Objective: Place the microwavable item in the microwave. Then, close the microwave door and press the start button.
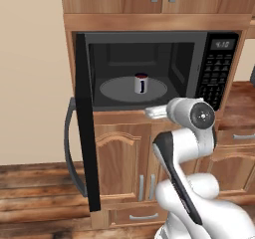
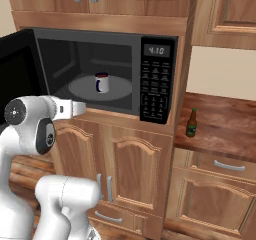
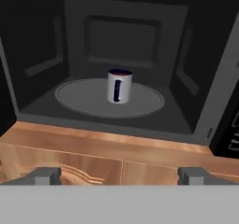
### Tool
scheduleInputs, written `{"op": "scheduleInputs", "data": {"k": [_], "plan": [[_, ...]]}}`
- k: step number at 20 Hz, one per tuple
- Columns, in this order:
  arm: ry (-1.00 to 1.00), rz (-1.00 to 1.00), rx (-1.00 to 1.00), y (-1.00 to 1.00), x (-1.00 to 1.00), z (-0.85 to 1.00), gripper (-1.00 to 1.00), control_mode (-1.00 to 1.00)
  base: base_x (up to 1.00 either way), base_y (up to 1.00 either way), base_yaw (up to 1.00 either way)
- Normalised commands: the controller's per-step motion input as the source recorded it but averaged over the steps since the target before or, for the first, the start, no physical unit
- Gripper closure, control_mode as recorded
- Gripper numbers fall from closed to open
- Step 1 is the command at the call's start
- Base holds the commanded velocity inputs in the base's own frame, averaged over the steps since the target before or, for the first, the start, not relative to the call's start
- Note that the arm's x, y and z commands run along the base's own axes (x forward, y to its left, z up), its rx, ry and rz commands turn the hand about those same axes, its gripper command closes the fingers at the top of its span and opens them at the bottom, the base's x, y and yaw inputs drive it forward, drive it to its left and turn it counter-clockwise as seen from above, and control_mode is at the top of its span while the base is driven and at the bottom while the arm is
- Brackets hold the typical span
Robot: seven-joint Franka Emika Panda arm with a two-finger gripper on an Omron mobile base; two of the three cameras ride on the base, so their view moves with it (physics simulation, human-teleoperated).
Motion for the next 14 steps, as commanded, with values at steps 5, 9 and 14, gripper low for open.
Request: {"op": "scheduleInputs", "data": {"k": [5, 9, 14], "plan": [[-0.13, 0.0, -0.1, 0.0, -1.0, 0.37, -1.0, -1.0, 0.0, 0.0, 0.0], [-0.13, 0.0, -0.14, 0.04, -1.0, 0.2, -1.0, -1.0, 0.0, 0.0, 0.0], [-0.21, 0.0, -0.16, 0.07, -1.0, 0.01, -1.0, -1.0, 0.0, 0.0, 0.0]]}}
